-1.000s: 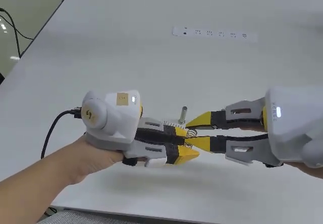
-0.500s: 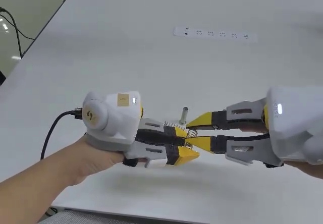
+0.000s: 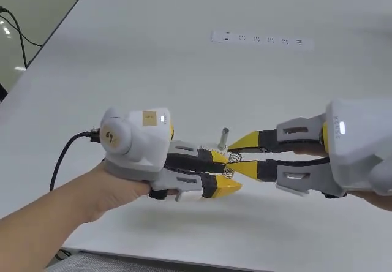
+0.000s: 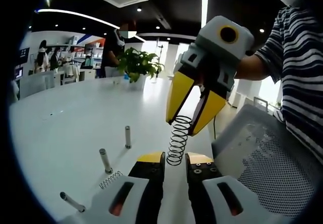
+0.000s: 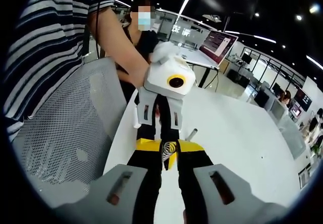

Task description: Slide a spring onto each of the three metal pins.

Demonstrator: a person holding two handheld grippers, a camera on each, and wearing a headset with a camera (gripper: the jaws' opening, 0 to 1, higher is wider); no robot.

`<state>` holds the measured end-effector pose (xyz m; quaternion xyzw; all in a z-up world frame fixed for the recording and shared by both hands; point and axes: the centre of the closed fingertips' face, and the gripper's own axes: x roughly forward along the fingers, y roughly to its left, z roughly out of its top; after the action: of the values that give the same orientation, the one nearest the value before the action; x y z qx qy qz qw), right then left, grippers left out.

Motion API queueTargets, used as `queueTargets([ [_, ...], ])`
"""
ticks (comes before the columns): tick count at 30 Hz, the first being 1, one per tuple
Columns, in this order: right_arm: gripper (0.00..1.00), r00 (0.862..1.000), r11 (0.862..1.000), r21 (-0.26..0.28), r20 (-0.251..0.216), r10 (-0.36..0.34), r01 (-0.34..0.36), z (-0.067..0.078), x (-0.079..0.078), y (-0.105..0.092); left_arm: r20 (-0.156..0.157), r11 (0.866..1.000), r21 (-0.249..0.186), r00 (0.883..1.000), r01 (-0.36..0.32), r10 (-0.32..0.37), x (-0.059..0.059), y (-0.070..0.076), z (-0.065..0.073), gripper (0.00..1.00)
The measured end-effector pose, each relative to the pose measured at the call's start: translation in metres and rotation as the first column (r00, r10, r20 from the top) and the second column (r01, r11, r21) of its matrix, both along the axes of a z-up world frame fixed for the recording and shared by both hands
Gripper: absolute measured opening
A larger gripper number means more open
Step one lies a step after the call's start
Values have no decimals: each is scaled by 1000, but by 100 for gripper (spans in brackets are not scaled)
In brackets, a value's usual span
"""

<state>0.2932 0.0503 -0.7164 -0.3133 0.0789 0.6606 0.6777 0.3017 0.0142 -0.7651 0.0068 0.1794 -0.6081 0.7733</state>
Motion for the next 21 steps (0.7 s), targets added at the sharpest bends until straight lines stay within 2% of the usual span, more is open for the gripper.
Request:
queueTargets([
  [10,12,1000,1000,-25,20,10,-10,-3,0,1,5,999,12,999,-44,44,5,7,1,26],
  [21,12,1000,1000,-16,20,-12,13,-2,5,0,16,991,45,992,-124,124,8,41,1,38],
])
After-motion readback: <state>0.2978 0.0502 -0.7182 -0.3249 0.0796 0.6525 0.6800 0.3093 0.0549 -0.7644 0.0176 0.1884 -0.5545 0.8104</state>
